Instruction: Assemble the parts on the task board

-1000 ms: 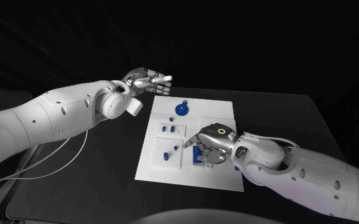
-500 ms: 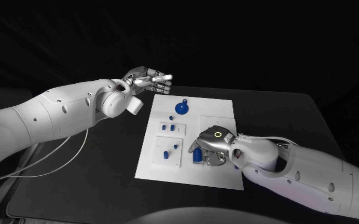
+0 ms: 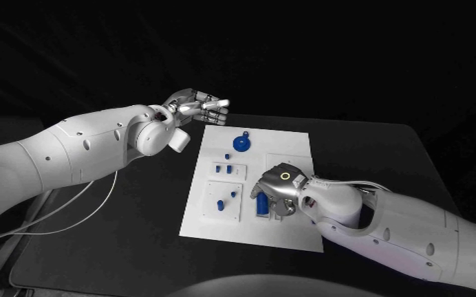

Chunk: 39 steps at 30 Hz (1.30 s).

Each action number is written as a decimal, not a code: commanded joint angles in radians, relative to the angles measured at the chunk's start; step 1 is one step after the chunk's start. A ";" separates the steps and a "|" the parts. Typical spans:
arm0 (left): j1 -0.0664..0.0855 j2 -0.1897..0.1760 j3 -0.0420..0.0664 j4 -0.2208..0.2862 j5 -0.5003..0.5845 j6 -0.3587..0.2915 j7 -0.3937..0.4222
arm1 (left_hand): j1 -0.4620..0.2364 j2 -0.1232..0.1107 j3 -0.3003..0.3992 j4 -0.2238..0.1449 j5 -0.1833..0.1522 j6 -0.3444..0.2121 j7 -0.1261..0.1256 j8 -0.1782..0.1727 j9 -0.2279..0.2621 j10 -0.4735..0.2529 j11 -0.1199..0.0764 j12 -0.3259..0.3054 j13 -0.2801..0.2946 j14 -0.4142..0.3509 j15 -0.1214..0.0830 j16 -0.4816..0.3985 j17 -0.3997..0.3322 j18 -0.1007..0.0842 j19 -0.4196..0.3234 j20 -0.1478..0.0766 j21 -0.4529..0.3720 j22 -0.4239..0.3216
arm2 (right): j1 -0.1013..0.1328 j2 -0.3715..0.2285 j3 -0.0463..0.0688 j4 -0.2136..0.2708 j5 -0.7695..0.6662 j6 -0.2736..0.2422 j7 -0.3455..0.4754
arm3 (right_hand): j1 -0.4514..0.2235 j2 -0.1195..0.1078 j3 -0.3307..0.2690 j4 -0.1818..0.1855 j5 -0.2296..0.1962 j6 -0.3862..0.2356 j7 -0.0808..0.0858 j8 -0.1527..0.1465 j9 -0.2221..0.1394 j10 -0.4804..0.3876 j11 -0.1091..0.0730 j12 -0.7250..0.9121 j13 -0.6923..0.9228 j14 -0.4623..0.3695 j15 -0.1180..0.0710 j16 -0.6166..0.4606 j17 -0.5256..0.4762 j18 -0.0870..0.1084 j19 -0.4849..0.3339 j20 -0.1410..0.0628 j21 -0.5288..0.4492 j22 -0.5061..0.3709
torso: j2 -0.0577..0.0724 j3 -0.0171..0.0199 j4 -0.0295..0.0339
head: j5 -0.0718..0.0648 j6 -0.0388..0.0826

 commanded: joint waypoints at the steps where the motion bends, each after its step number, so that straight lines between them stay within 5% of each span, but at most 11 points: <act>1: 0.001 0.003 0.000 0.001 -0.002 0.020 0.003 | -0.001 0.002 -0.006 -0.002 -0.006 0.002 0.006 0.000 -0.001 -0.006 0.002 -0.003 0.001 0.006 0.001 -0.003 0.001 -0.009 0.002 -0.006 0.002 -0.001 | 0.000 0.005 -0.001 -0.011 -0.044 0.003 -0.029 | -0.013 0.001 0.017 -0.003 -0.017 0.020 0.006 0.002 0.003 -0.009 0.002 0.006 -0.006 0.003 0.006 0.005 0.002 -0.015 0.030 0.007 0.006 0.077 | 0.000 -0.0002 0.0001 | 0.001 -0.002; 20: 0.001 0.004 -0.001 -0.002 -0.005 0.027 -0.004 | -0.002 0.002 -0.005 0.000 -0.008 0.001 0.006 0.000 -0.001 -0.007 0.003 -0.003 0.001 0.005 0.001 -0.003 0.001 -0.009 0.002 -0.006 0.001 -0.001 | 0.000 0.026 -0.028 -0.041 -0.043 -0.009 -0.007 | -0.018 0.002 0.045 -0.002 -0.049 0.068 0.017 0.003 0.034 -0.016 0.006 0.016 -0.019 0.001 0.007 0.003 0.002 -0.015 0.026 0.008 0.006 0.076 | 0.000 0.0008 -0.0004 | 0.003 -0.007; 39: 0.001 0.001 -0.002 -0.003 -0.008 0.033 -0.014 | -0.003 0.003 -0.005 0.004 -0.009 -0.006 0.007 0.000 -0.002 -0.010 0.004 -0.003 0.001 0.005 0.001 -0.003 0.001 -0.008 0.004 -0.006 0.002 -0.001 | 0.000 0.015 -0.031 -0.049 0.019 -0.159 0.072 | -0.033 0.011 0.068 0.000 -0.066 0.197 0.054 0.002 0.077 -0.024 0.021 0.017 -0.041 0.003 0.010 0.003 0.005 -0.006 0.030 0.010 0.013 0.077 | 0.000 0.0006 -0.0002 | 0.006 -0.011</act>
